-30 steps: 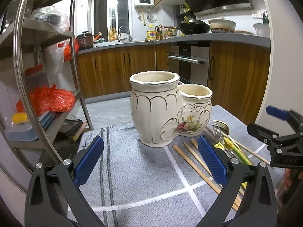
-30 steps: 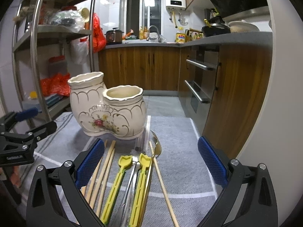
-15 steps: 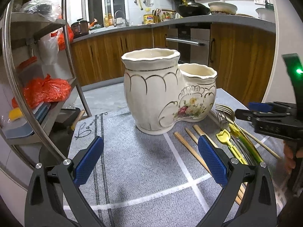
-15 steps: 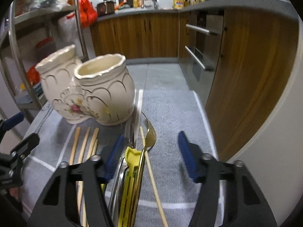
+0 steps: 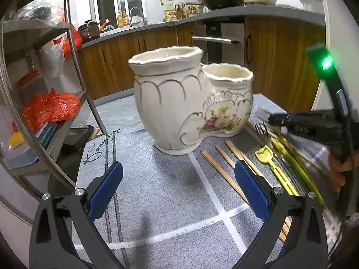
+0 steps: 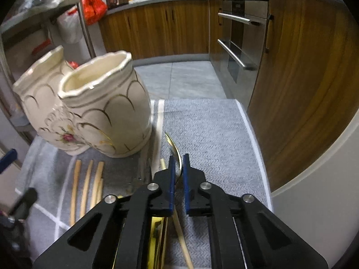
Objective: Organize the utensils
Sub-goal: 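Grasp a gold fork with the right gripper while the left grasps a wooden chopstick, then lower the chopstick into the large pot with left while right drops fork into small pot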
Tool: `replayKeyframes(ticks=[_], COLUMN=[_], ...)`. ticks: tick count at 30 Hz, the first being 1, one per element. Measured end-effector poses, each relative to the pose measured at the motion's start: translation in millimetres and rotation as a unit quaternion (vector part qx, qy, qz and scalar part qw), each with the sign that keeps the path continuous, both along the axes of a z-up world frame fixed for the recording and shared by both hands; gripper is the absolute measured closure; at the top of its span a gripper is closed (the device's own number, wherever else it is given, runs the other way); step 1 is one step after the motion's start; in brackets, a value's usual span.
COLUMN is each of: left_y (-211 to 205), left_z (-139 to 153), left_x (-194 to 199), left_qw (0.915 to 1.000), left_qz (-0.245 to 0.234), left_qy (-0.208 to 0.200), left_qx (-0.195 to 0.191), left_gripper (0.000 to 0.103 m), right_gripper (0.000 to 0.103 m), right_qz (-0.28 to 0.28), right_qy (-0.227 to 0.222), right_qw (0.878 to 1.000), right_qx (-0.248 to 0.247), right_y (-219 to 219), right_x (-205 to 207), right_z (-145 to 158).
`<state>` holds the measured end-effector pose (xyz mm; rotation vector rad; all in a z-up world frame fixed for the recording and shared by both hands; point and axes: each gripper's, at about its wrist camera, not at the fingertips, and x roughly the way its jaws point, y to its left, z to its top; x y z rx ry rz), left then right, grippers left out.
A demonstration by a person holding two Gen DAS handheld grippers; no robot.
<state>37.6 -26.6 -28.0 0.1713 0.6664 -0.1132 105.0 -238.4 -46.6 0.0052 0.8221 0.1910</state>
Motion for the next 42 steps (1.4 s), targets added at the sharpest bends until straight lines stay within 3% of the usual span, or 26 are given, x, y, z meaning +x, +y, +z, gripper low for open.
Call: replayKeyframes(ticks=[2, 7, 14, 18, 22, 25, 27, 28, 35, 42], left_y=[-8, -23, -33, -35, -43, -49, -56, -60, -42, -17], left_z=[-4, -14, -26, -25, -29, -27, -25, -25, -21, -1], left_x=[1, 2, 6, 8, 10, 9, 9, 9, 8, -15], left_qw=[0.9998, 0.9976, 0.9936, 0.9897, 0.9885, 0.9882, 0.9885, 0.9890, 0.9881, 0.9916], left_qz=[-0.001, 0.011, 0.051, 0.059, 0.071, 0.073, 0.064, 0.058, 0.012, -0.017], left_qy=[0.021, 0.067, 0.101, 0.125, 0.132, 0.133, 0.135, 0.134, 0.136, 0.105], left_qx=[0.003, -0.012, -0.003, -0.034, -0.022, -0.024, -0.027, -0.023, -0.070, -0.075], left_gripper=[0.006, 0.025, 0.049, 0.050, 0.050, 0.066, 0.089, 0.093, 0.097, 0.097], right_gripper=[0.097, 0.098, 0.099, 0.099, 0.099, 0.099, 0.099, 0.099, 0.099, 0.099], right_qz=[0.006, 0.026, 0.056, 0.064, 0.068, 0.077, 0.081, 0.082, 0.086, 0.092], right_qy=[-0.015, -0.055, -0.107, -0.124, -0.140, -0.164, -0.176, -0.179, -0.198, -0.210], right_qw=[1.000, 0.998, 0.991, 0.988, 0.985, 0.980, 0.977, 0.976, 0.970, 0.967], right_qx=[0.005, 0.028, 0.055, 0.062, 0.078, 0.087, 0.089, 0.090, 0.108, 0.108], right_y=[-2, -8, -17, -23, -28, -30, -29, -29, -35, -28], right_x=[-7, -25, -51, -55, -61, -68, -72, -74, -81, -85], right_z=[7, 29, 54, 64, 74, 83, 88, 89, 96, 99])
